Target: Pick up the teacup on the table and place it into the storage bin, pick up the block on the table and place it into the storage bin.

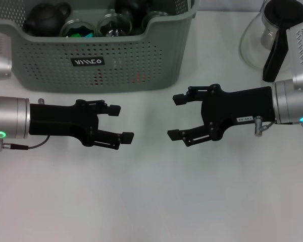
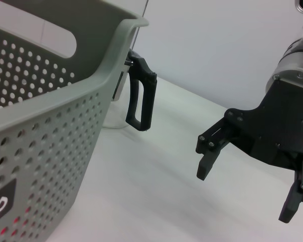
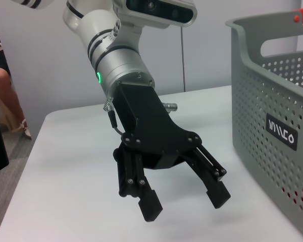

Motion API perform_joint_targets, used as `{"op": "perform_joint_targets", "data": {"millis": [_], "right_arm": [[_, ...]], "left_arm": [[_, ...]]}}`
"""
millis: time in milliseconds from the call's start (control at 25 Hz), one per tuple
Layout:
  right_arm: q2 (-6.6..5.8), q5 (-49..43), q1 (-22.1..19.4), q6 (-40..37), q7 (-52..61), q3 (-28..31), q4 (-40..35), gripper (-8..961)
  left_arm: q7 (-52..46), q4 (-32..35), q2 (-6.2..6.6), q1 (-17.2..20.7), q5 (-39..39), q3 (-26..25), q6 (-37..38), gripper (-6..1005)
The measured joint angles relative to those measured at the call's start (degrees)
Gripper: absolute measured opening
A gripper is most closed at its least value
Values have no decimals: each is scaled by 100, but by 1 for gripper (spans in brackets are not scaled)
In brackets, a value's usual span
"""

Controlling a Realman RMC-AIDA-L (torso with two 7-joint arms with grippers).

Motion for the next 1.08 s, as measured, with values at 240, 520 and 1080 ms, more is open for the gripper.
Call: {"op": "perform_joint_targets", "data": {"millis": [240, 520, 1080], "right_arm": [[-1, -7, -17, -8, 0, -3, 0, 916], [-1, -11, -28, -15, 0, -4, 2, 916], [-1, -13, -47, -17, 0, -13, 8, 916]], "left_arm": [[-8, -21, 0, 5, 51, -2, 0, 950], [-13, -21, -7, 14, 74, -2, 22, 950], [-25, -21, -17, -6, 97, -24, 48, 950]]}}
